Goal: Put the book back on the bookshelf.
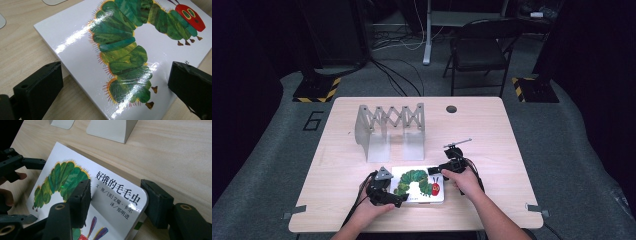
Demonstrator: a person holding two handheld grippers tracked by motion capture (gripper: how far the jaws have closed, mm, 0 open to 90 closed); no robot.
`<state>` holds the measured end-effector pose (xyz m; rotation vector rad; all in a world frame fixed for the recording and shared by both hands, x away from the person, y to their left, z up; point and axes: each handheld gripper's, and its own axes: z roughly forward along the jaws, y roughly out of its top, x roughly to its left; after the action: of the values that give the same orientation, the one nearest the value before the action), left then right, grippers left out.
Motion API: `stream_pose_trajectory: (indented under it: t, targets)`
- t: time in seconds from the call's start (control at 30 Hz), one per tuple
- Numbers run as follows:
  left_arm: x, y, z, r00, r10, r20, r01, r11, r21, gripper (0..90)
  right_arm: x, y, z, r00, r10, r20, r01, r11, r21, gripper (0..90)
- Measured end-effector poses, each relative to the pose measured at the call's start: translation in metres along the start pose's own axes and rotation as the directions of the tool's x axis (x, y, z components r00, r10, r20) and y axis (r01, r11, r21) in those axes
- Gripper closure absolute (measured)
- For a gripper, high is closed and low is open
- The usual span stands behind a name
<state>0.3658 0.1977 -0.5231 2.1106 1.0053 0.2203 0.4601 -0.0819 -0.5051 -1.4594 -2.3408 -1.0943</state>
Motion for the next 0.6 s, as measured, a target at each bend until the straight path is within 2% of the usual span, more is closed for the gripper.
stream_pose_trajectory:
  t: [0.3,0.33,0.4,0.47,0.5,0.6]
  targets:
    - [-0.002,-0.001,-0.001,0.9998,0.015,-0.012,-0.015,0.9998,-0.012,0.0,0.003,0.0,-0.002,1.0,0.003,0.005,-0.003,1.0,0.011,43.2]
    - [-0.002,-0.001,-0.001,0.9998,0.014,-0.013,-0.015,0.9999,-0.009,0.0,0.004,0.0,-0.004,0.9999,-0.011,0.011,0.011,1.0,-0.004,43.8]
    - [-0.003,-0.002,-0.002,1.0,-0.009,0.003,0.009,1.0,-0.002,0.0,0.004,0.0,-0.005,0.9999,-0.013,0.006,0.013,1.0,-0.005,43.9]
    - [-0.003,-0.002,-0.001,0.9998,-0.018,0.002,0.018,0.9997,-0.014,0.0,0.007,0.001,-0.008,0.9999,-0.013,0.009,0.013,1.0,-0.01,44.3]
    - [-0.002,-0.002,-0.002,1.0,-0.002,-0.005,0.001,0.9999,-0.013,0.0,0.007,0.001,-0.009,0.9996,-0.026,0.006,0.026,0.999,-0.022,44.3]
    - [-0.003,-0.002,-0.002,1.0,-0.009,-0.002,0.009,0.9999,-0.013,0.0,0.012,0.001,-0.013,0.9997,-0.026,0.004,0.026,0.999,-0.022,44.3]
